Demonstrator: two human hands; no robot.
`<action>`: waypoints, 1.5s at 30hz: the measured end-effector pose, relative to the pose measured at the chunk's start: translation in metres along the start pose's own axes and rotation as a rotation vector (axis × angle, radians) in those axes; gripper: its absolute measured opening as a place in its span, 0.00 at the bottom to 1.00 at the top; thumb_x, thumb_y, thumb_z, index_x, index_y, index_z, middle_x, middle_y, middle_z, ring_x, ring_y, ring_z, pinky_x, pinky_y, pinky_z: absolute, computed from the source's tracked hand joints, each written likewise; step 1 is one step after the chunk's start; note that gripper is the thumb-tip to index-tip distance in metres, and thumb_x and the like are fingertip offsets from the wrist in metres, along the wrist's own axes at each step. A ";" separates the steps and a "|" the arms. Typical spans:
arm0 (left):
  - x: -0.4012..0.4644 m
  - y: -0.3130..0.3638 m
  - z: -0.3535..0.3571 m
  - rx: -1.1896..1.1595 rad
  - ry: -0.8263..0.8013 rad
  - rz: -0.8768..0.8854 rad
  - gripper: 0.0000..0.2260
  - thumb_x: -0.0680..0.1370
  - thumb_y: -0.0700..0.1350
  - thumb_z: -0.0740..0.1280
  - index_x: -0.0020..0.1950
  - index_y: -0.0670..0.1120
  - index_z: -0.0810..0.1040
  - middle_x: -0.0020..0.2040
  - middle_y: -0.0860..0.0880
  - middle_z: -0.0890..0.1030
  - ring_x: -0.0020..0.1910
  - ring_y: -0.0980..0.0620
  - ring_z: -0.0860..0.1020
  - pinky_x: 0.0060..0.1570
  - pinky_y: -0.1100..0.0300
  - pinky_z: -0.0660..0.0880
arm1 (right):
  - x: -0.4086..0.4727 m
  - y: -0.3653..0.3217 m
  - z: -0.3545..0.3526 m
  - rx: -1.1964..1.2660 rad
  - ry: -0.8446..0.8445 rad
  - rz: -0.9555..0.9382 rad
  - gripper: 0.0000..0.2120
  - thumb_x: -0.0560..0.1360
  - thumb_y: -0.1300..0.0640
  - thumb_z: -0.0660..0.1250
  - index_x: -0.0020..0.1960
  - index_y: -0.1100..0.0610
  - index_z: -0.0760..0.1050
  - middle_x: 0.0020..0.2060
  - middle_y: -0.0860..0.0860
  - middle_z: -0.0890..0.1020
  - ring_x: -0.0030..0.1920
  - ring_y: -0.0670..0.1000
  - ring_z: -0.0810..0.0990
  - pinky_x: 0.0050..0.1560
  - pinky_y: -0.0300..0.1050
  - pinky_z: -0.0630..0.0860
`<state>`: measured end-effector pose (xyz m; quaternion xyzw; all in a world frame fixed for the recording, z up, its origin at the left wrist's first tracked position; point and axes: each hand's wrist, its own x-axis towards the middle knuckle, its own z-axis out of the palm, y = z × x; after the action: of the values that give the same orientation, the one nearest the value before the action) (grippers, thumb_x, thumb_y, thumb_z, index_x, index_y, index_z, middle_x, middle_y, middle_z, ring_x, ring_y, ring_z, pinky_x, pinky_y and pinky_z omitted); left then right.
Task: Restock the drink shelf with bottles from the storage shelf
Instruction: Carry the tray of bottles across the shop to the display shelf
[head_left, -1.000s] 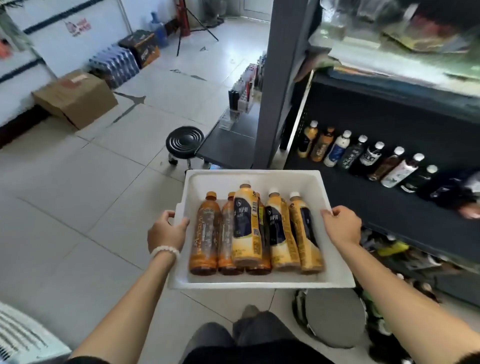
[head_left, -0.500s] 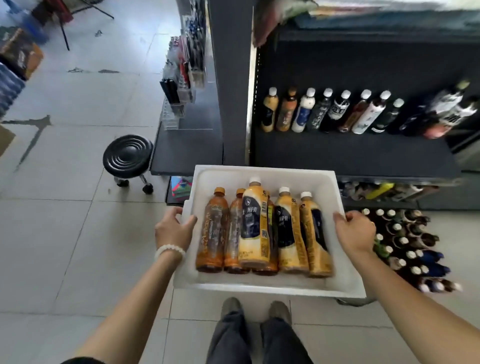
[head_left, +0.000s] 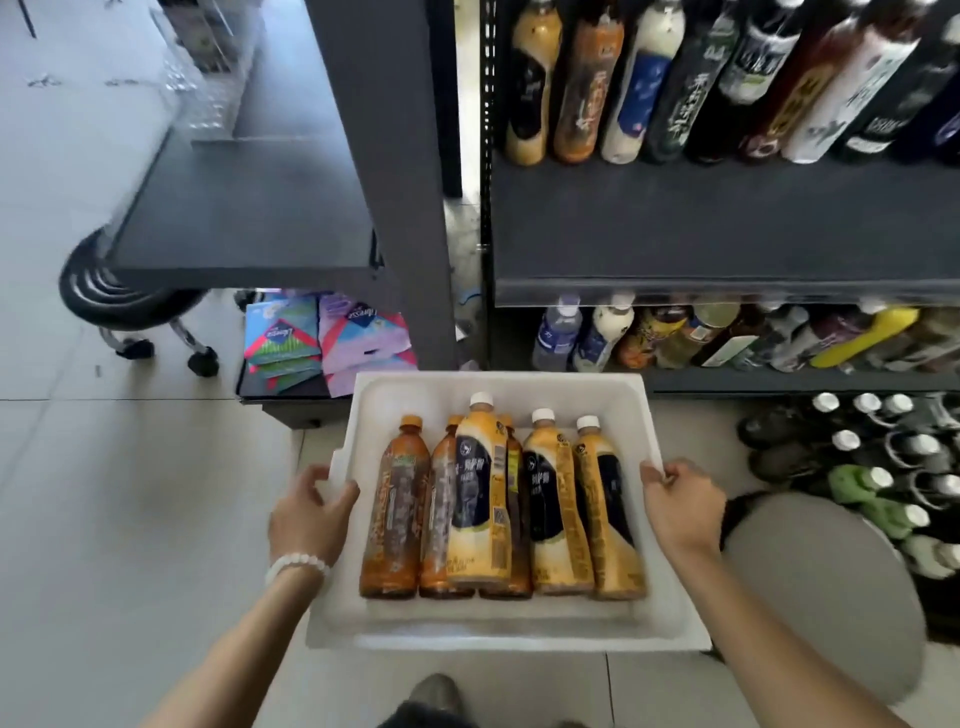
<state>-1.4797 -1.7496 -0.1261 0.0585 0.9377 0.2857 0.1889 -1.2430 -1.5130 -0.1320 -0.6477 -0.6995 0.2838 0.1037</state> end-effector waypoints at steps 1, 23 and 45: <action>0.009 -0.013 0.022 -0.004 -0.003 -0.008 0.15 0.75 0.48 0.69 0.58 0.43 0.75 0.42 0.47 0.75 0.39 0.47 0.75 0.40 0.57 0.71 | 0.011 0.013 0.022 0.006 -0.004 -0.010 0.10 0.77 0.56 0.64 0.43 0.63 0.75 0.40 0.63 0.81 0.44 0.64 0.79 0.39 0.45 0.68; 0.122 -0.132 0.242 -0.058 0.074 -0.022 0.09 0.76 0.46 0.68 0.51 0.43 0.73 0.32 0.49 0.75 0.31 0.50 0.73 0.32 0.59 0.67 | 0.116 0.139 0.265 0.048 0.150 0.034 0.10 0.75 0.56 0.65 0.44 0.64 0.76 0.39 0.63 0.81 0.40 0.64 0.78 0.41 0.50 0.73; -0.054 0.045 0.004 0.637 -0.203 0.427 0.19 0.79 0.56 0.56 0.69 0.51 0.68 0.65 0.50 0.73 0.63 0.49 0.71 0.63 0.54 0.67 | -0.030 -0.045 -0.041 -0.512 -0.510 -0.571 0.22 0.80 0.45 0.53 0.69 0.56 0.66 0.66 0.52 0.70 0.65 0.52 0.69 0.65 0.47 0.67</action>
<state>-1.4289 -1.7217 -0.0863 0.3357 0.9227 0.0060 0.1893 -1.2560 -1.5308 -0.0683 -0.3433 -0.9007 0.2123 -0.1608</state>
